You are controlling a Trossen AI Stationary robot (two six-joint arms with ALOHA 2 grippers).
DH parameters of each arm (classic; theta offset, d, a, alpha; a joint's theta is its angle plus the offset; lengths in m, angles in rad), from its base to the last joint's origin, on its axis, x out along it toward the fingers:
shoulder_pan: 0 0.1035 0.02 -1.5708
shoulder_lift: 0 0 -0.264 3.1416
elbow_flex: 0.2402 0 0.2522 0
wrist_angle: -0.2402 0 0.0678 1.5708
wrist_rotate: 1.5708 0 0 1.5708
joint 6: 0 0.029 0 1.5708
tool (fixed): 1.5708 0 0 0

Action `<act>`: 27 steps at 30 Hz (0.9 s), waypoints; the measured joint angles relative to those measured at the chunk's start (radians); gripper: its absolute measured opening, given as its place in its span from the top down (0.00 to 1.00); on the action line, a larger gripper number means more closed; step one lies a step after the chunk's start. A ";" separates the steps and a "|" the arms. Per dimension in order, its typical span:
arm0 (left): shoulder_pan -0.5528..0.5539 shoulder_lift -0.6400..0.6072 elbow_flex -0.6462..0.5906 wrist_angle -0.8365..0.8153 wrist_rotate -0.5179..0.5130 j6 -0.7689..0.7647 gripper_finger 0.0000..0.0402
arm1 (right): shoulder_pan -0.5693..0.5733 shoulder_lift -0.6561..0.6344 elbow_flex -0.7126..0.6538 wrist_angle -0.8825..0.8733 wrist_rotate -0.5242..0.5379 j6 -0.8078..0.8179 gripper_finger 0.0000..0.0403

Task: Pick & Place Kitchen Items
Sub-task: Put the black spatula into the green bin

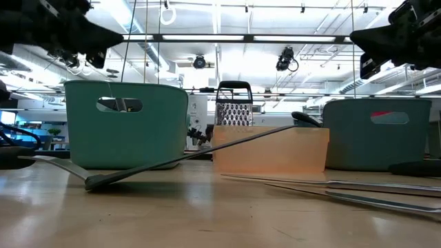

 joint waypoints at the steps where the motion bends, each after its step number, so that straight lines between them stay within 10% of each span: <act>1: -0.020 0.019 0.023 -0.015 -0.010 -0.005 0.99 | 0.000 0.000 0.000 0.000 0.000 -0.002 0.96; 19: -0.516 0.548 0.300 -0.337 -0.280 -0.372 0.95 | 0.000 0.000 0.000 -0.023 0.000 -0.003 0.96; 27: -0.683 0.819 0.405 -0.369 -0.199 -0.556 0.89 | 0.000 0.000 0.000 -0.026 0.000 -0.001 0.96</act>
